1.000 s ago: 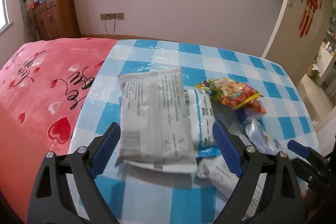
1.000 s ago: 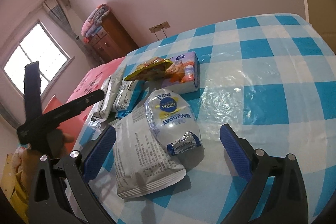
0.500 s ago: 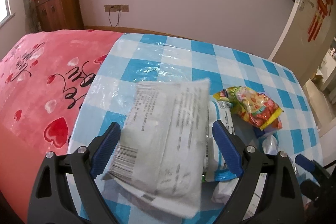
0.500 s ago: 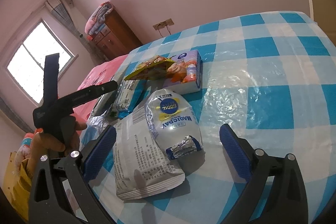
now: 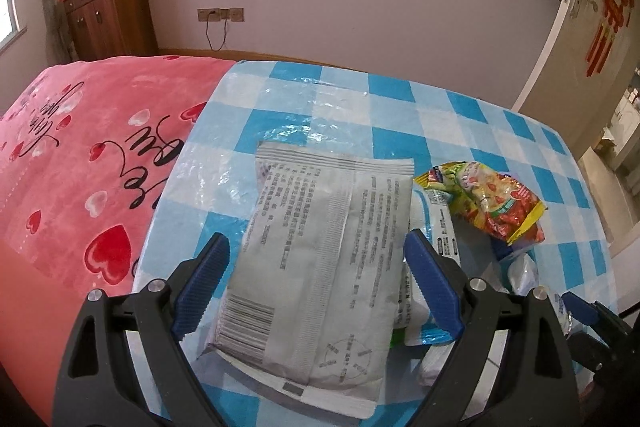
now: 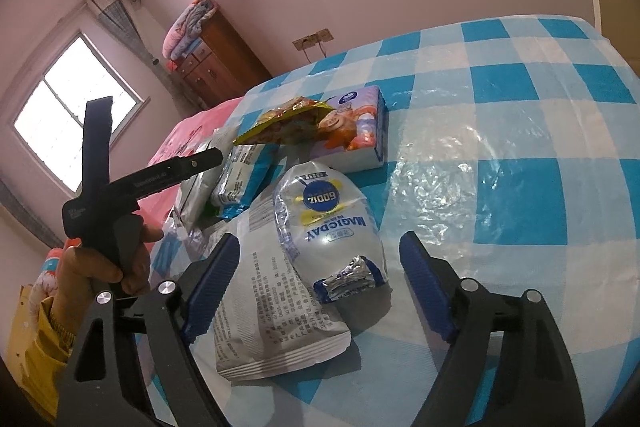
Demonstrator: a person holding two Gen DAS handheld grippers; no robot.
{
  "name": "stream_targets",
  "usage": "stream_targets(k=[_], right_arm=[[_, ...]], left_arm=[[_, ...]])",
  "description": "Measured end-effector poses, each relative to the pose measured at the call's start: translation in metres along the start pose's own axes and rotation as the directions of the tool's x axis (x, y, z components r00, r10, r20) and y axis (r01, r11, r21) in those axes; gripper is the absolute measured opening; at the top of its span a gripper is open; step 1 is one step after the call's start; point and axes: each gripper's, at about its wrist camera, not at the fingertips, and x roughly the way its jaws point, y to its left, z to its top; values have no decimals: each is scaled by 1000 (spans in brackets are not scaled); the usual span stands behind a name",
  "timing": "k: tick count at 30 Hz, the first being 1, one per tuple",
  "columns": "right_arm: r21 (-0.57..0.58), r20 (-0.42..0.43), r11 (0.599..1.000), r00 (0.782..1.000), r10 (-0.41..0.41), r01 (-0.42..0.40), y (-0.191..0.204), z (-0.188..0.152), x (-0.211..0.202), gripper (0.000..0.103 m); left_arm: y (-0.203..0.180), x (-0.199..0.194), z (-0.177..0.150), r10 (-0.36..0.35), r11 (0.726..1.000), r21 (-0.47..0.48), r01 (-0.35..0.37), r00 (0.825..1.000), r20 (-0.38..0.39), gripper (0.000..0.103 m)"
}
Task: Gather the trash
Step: 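Lower the left gripper onto the grey printed pouch and close it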
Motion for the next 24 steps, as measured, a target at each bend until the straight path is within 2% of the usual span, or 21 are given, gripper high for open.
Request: stream_targets(k=[21, 24], right_arm=[[-21, -13, 1000, 1000, -13, 13, 1, 1, 8, 78], [-26, -21, 1000, 1000, -17, 16, 3, 2, 10, 78]], left_arm=[[1, 5, -9, -12, 1000, 24, 13, 999, -32, 90], [0, 6, -10, -1, 1000, 31, 2, 1000, -29, 83]])
